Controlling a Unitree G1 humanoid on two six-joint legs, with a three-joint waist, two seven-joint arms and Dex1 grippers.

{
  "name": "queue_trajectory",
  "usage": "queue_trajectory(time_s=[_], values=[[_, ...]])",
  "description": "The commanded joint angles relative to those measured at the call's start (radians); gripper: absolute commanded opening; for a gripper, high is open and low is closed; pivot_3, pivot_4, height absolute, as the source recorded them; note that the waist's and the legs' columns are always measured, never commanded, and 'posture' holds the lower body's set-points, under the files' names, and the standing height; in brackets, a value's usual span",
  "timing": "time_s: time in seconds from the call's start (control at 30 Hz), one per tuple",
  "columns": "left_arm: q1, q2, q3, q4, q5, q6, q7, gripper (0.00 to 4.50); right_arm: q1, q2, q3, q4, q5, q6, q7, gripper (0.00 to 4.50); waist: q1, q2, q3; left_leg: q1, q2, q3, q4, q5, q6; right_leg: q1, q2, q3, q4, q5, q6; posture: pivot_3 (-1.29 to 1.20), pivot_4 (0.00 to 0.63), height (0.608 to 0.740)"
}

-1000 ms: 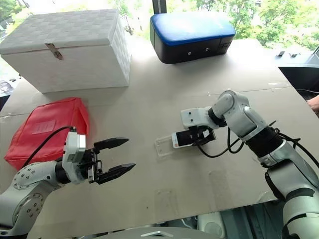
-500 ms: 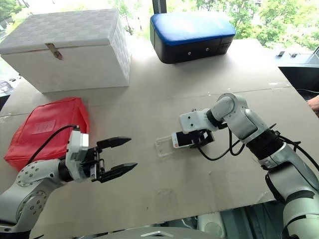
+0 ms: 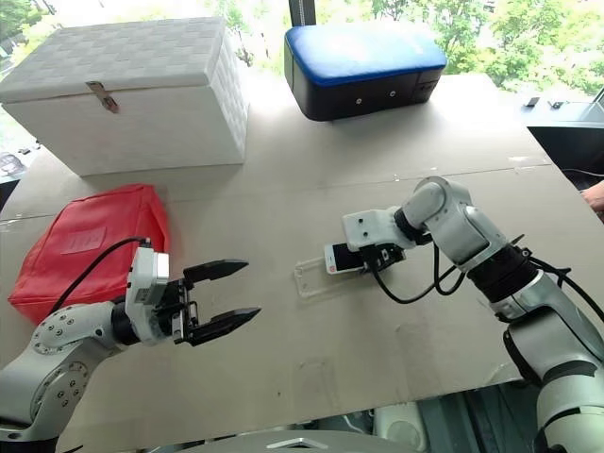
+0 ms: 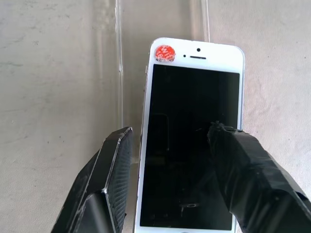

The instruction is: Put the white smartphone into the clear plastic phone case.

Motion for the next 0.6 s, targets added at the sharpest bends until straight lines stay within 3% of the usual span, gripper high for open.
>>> queue_trajectory(time_s=[0.03, 0.1, 0.13, 0.6], values=[[0.0, 0.007, 0.011, -0.047, -0.014, 0.001, 0.007, 4.5, -0.014, -0.003, -0.049, -0.035, 0.028, 0.044, 0.011, 3.15, 0.0, 0.0, 0.0, 0.0, 0.0, 0.0, 0.0, 0.0, 0.0, 0.0, 0.0, 0.0, 0.0, 0.0, 0.0, 0.0, 0.15, 0.74], [-0.002, 0.009, 0.011, -0.048, -0.017, 0.004, 0.008, 4.5, -0.02, 0.002, -0.059, -0.043, 0.036, 0.069, 0.001, 3.89, 0.0, 0.0, 0.0, 0.0, 0.0, 0.0, 0.0, 0.0, 0.0, 0.0, 0.0, 0.0, 0.0, 0.0, 0.0, 0.0, 0.15, 0.74], [-0.003, 0.011, 0.012, -0.049, -0.018, 0.006, 0.008, 4.5, -0.021, 0.001, -0.062, -0.046, 0.033, 0.076, -0.007, 4.47, 0.0, 0.0, 0.0, 0.0, 0.0, 0.0, 0.0, 0.0, 0.0, 0.0, 0.0, 0.0, 0.0, 0.0, 0.0, 0.0, 0.15, 0.74], [-0.022, 0.014, 0.004, -0.049, -0.02, 0.021, 0.01, 4.5, -0.017, -0.032, -0.047, 0.012, -0.018, 0.085, -0.018, 4.47, 0.0, 0.0, 0.0, 0.0, 0.0, 0.0, 0.0, 0.0, 0.0, 0.0, 0.0, 0.0, 0.0, 0.0, 0.0, 0.0, 0.15, 0.74]])
